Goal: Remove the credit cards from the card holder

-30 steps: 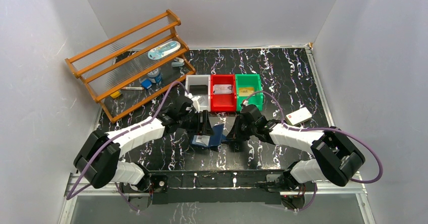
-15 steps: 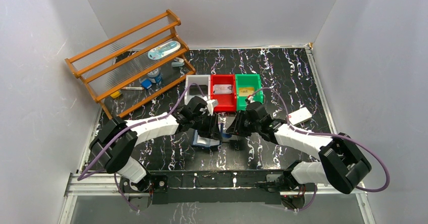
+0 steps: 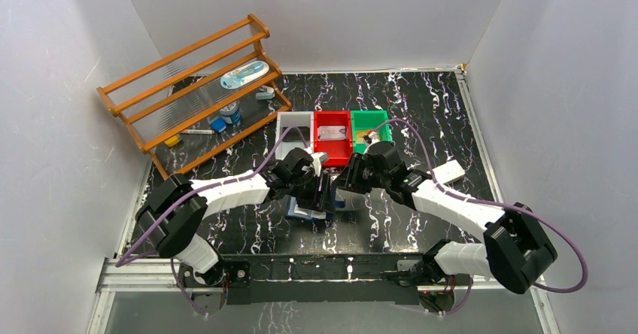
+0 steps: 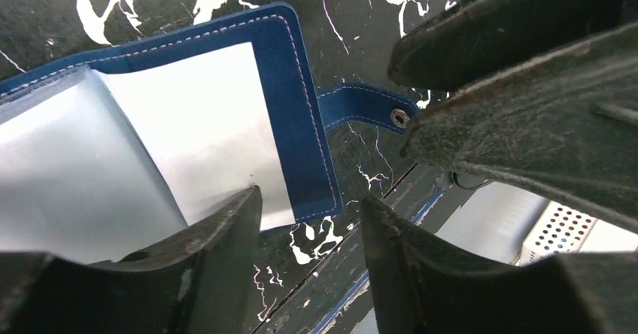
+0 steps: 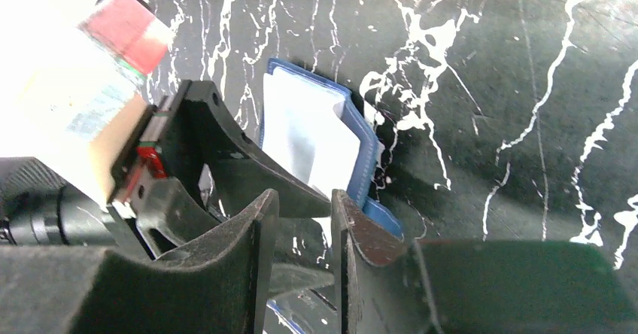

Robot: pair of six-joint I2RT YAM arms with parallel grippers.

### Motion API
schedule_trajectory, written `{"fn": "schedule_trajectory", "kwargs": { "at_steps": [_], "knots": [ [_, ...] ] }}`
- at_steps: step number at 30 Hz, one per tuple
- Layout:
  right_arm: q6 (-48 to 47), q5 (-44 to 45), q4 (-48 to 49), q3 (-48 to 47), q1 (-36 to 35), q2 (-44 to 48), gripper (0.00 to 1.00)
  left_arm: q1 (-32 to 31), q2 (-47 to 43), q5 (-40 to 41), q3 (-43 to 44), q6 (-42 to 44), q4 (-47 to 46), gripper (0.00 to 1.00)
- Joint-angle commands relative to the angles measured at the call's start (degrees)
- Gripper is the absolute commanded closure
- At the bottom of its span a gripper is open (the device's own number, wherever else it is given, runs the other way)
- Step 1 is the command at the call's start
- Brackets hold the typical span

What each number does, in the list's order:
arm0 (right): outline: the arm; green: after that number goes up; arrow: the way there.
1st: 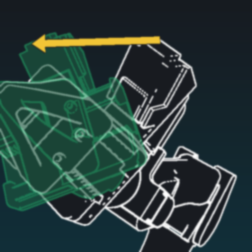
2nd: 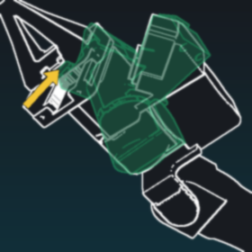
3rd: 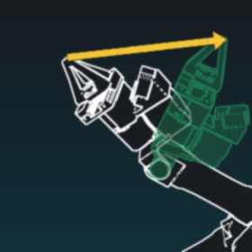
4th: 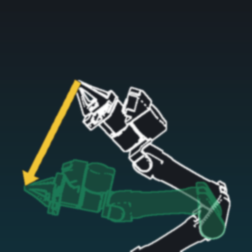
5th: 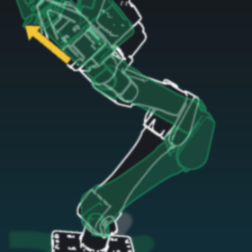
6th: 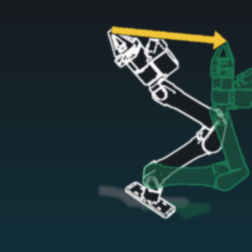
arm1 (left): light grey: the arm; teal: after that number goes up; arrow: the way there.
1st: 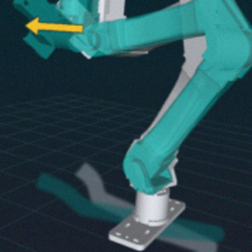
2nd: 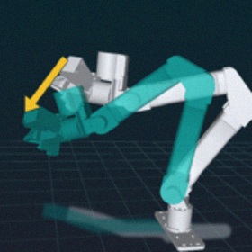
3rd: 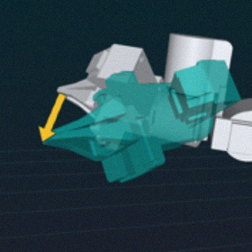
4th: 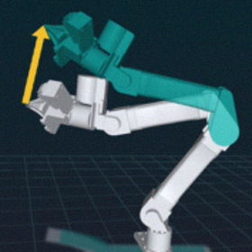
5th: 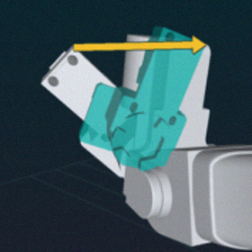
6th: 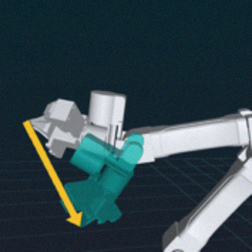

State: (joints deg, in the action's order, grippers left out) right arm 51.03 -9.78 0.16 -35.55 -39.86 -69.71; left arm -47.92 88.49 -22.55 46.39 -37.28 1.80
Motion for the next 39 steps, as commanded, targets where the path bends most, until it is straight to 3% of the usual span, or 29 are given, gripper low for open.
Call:
{"fn": "schedule_trajectory", "kwargs": {
  "at_steps": [1,10,12,14,15,16,20,28,39],
  "knots": [
    [-1.2,-1.6,3.1,-4.0,0.2,-3.0,0.59,-0.7,-2.1,0.8,-0.7,0.8,2.5,0.48],
    [0.6,-12.9,10.3,-6.5,0.5,-16.3,0.69,-0.7,-6.5,1.1,-2.6,1.9,4.4,0.48],
    [-0.5,-9.2,5.2,-6.0,0.5,-19.1,0.72,-0.7,-9.2,1.5,-2.8,2.9,5.5,0.47],
    [-1.4,-8.4,4.0,-4.9,0.5,-18.7,0.72,-0.7,-12.6,6.5,-1.7,3.9,8.6,0.41],
    [-1.5,-7.7,4.0,-4.0,0.5,-17.9,0.72,-0.7,-13.5,17.4,0.6,5.0,15.0,0.37],
    [-1.7,-7.7,4.0,-3.9,0.5,-18.2,0.72,-0.6,-12.2,22.3,1.9,4.8,18.5,0.36],
    [-0.8,-9.2,5.9,-3.7,0.5,-19.3,0.72,-0.7,-8.4,23.6,3.3,4.7,20.0,0.36],
    [-1.3,-8.7,5.5,-3.4,0.5,-19.5,0.71,-0.7,-9.3,25.9,4.1,4.7,20.8,0.33],
    [-1.5,-9.5,6.1,-3.4,0.5,-20.4,0.71,-0.7,-6.0,18.6,4.1,7.9,16.4,0.35]
  ]
}}
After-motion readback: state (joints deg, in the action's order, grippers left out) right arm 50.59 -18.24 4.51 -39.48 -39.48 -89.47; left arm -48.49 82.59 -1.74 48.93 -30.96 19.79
